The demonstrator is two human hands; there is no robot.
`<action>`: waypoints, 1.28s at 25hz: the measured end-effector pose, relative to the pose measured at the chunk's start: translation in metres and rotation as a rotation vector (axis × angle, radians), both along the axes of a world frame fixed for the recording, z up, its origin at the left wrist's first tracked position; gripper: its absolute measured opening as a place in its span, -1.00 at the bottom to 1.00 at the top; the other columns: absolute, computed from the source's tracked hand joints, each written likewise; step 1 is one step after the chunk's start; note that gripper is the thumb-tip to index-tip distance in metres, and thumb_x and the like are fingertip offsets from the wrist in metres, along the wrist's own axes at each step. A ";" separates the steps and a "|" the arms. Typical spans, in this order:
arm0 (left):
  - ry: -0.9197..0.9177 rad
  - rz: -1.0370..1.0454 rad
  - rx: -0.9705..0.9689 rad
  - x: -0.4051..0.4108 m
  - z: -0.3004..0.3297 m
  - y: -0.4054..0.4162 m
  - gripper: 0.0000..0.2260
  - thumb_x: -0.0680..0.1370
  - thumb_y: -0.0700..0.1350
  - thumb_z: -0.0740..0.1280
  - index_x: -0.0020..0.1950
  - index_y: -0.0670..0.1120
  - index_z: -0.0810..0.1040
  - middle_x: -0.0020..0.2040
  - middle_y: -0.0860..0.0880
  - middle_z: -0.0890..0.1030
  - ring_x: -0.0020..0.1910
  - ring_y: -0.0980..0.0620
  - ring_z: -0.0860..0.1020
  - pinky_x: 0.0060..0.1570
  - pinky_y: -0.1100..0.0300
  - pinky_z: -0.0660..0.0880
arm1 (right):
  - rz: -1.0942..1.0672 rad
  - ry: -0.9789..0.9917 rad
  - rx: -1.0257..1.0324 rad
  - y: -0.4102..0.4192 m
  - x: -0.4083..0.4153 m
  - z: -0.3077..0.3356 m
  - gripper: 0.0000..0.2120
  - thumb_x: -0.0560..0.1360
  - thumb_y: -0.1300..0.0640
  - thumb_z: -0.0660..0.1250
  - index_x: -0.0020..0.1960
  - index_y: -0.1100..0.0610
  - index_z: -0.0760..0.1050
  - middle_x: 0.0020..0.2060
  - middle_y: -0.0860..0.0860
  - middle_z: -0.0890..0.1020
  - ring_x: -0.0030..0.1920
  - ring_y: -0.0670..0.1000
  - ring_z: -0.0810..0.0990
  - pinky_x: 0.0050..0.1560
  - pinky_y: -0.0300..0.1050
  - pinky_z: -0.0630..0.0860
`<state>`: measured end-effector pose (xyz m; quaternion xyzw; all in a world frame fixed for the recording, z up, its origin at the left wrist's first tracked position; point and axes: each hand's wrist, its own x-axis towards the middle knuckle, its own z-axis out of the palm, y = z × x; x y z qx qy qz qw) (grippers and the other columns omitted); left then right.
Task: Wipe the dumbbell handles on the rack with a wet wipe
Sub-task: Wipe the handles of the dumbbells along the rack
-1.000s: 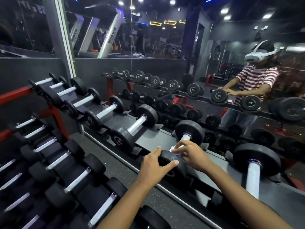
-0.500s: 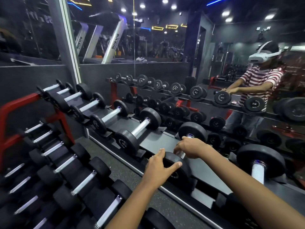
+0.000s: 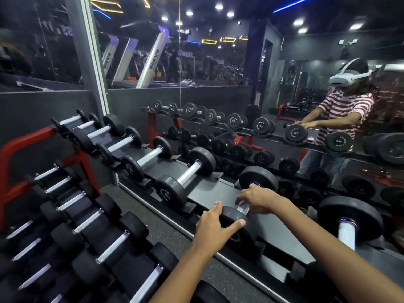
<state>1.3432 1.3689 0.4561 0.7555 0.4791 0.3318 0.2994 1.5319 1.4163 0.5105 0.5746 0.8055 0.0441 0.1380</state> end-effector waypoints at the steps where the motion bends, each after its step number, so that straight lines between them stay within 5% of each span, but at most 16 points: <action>1: -0.002 0.003 -0.001 0.000 -0.001 0.000 -0.17 0.40 0.31 0.36 0.50 -0.11 0.20 0.48 -0.07 0.29 0.47 -0.04 0.22 0.43 0.03 0.23 | 0.016 0.071 0.015 -0.007 -0.002 -0.003 -0.62 0.54 0.22 0.14 0.32 -0.02 0.43 0.24 -0.09 0.50 0.06 -0.01 0.34 0.05 -0.24 0.27; 5: 0.017 0.012 -0.031 0.001 -0.004 0.003 -0.14 0.37 0.35 0.35 0.51 -0.09 0.20 0.47 -0.04 0.31 0.47 -0.09 0.22 0.41 -0.02 0.26 | 0.085 0.332 0.294 -0.032 0.004 -0.029 -0.67 0.49 0.19 0.28 0.19 -0.10 0.56 0.06 -0.22 0.61 0.02 -0.03 0.34 0.00 -0.17 0.39; 8: 0.006 0.009 -0.035 0.001 -0.004 0.003 -0.13 0.35 0.38 0.34 0.50 -0.09 0.22 0.44 -0.04 0.36 0.45 -0.09 0.27 0.38 -0.03 0.30 | 0.025 0.597 0.338 -0.046 0.008 -0.040 -0.75 0.39 0.31 0.35 -0.03 0.05 0.66 -0.09 -0.06 0.65 -0.04 0.00 0.53 -0.04 -0.20 0.45; 12: 0.003 0.010 -0.025 0.002 -0.005 0.003 -0.14 0.37 0.35 0.35 0.50 -0.10 0.21 0.48 -0.07 0.30 0.47 -0.05 0.23 0.41 -0.01 0.26 | -0.197 0.776 0.340 -0.059 0.000 -0.041 -0.86 0.35 0.34 0.35 -0.20 0.15 0.63 -0.30 0.00 0.63 -0.27 -0.06 0.55 -0.22 -0.17 0.45; 15: 0.001 0.001 -0.026 0.002 -0.005 0.001 -0.15 0.38 0.34 0.34 0.51 -0.11 0.19 0.48 -0.08 0.29 0.48 -0.07 0.21 0.41 -0.03 0.26 | -0.361 0.898 0.429 -0.052 -0.006 -0.036 -0.81 0.34 0.35 0.34 -0.36 0.10 0.50 -0.46 -0.08 0.54 -0.40 -0.18 0.48 -0.37 -0.37 0.35; 17: 0.018 -0.003 -0.050 0.002 -0.006 0.002 -0.14 0.38 0.37 0.31 0.51 -0.10 0.18 0.48 -0.08 0.29 0.48 -0.12 0.19 0.41 -0.07 0.24 | -0.499 0.980 0.492 -0.038 -0.002 -0.037 -0.73 0.35 0.34 0.32 -0.39 0.03 0.41 -0.43 -0.06 0.53 -0.35 -0.10 0.51 -0.38 -0.35 0.36; 20: 0.051 -0.009 -0.046 0.003 -0.009 0.000 -0.11 0.37 0.46 0.20 0.51 -0.08 0.17 0.47 -0.06 0.30 0.48 -0.17 0.18 0.42 -0.09 0.22 | -0.702 1.048 0.560 -0.017 0.008 -0.041 -0.90 0.43 0.31 0.25 -0.19 0.14 0.48 -0.21 0.09 0.61 -0.15 0.11 0.57 -0.19 -0.13 0.45; 24: 0.017 -0.008 -0.033 0.003 -0.014 -0.003 -0.12 0.40 0.42 0.19 0.55 -0.06 0.05 0.55 0.01 0.11 0.53 -0.09 0.00 0.47 0.02 0.07 | -0.785 1.153 0.557 -0.013 0.012 -0.044 -0.89 0.45 0.31 0.26 -0.05 0.20 0.50 -0.14 0.07 0.60 -0.09 0.09 0.57 -0.09 -0.11 0.48; 28: -0.050 0.020 -0.005 0.005 -0.018 -0.006 -0.12 0.39 0.43 0.18 0.55 -0.03 0.06 0.54 0.03 0.12 0.53 -0.03 -0.01 0.46 0.10 0.03 | -0.819 1.234 0.471 -0.026 0.004 -0.051 -0.94 0.44 0.27 0.31 -0.09 0.19 0.51 -0.35 0.05 0.63 -0.31 -0.06 0.58 -0.31 -0.28 0.43; 32: -0.155 0.051 0.070 0.009 -0.020 -0.014 -0.22 0.45 0.28 0.29 0.53 -0.07 0.12 0.52 0.01 0.19 0.50 0.10 0.11 0.47 0.14 0.12 | -0.785 1.245 0.386 -0.044 -0.008 -0.059 -0.91 0.39 0.25 0.38 -0.24 0.10 0.51 -0.32 0.05 0.65 -0.30 -0.04 0.58 -0.37 -0.31 0.41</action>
